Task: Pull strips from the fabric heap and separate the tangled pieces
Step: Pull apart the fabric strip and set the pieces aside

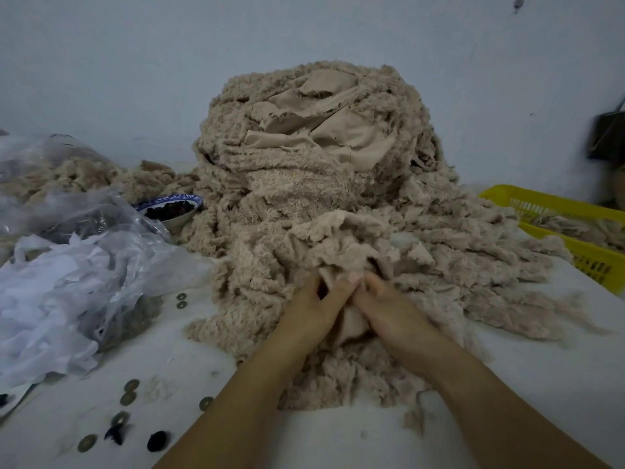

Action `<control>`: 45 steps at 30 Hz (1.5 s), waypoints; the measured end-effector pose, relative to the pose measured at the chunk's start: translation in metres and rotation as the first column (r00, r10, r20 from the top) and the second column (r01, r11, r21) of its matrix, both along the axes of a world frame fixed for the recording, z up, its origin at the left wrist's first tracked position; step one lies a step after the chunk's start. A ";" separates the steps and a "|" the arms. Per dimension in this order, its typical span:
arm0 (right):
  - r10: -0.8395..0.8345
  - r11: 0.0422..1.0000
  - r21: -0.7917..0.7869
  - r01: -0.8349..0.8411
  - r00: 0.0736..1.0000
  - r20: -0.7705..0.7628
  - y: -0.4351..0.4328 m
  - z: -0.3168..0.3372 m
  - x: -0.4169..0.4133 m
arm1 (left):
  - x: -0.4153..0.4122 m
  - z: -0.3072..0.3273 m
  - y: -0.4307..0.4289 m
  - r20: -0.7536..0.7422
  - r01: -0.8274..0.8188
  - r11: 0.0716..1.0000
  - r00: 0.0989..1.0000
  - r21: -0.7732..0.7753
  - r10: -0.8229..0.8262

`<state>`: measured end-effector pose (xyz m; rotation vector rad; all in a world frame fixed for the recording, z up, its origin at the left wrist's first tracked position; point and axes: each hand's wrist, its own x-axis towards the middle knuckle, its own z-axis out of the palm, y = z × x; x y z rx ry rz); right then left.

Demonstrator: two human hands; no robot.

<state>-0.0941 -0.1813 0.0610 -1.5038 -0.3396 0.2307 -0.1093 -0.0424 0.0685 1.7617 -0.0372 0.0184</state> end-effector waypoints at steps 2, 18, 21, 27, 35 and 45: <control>0.099 0.961 -0.266 -0.074 0.992 0.079 0.007 0.004 -0.009 | 0.001 -0.002 0.002 -0.113 0.026 0.990 0.993 -0.142 -0.043; -0.149 0.926 0.307 0.220 0.960 -0.239 -0.013 0.012 0.009 | 0.015 0.007 0.042 -0.283 -0.292 0.360 0.956 -0.886 0.078; -0.142 0.866 0.418 0.273 0.937 -0.320 -0.015 0.011 0.014 | 0.016 0.004 0.039 -0.339 -0.354 0.369 0.935 -0.859 0.108; -0.085 0.834 0.485 0.263 0.930 -0.358 -0.022 0.012 0.014 | 0.007 0.017 0.023 -0.136 -0.497 0.633 0.837 -0.593 0.530; -0.079 0.983 0.154 0.099 0.989 -0.127 -0.010 0.004 0.007 | -0.004 0.002 -0.009 0.809 -0.480 0.771 0.582 0.418 -0.076; -0.241 0.920 0.231 0.318 0.921 -0.306 -0.012 0.002 0.018 | 0.015 -0.024 0.006 0.159 -0.049 0.741 0.984 0.669 -0.078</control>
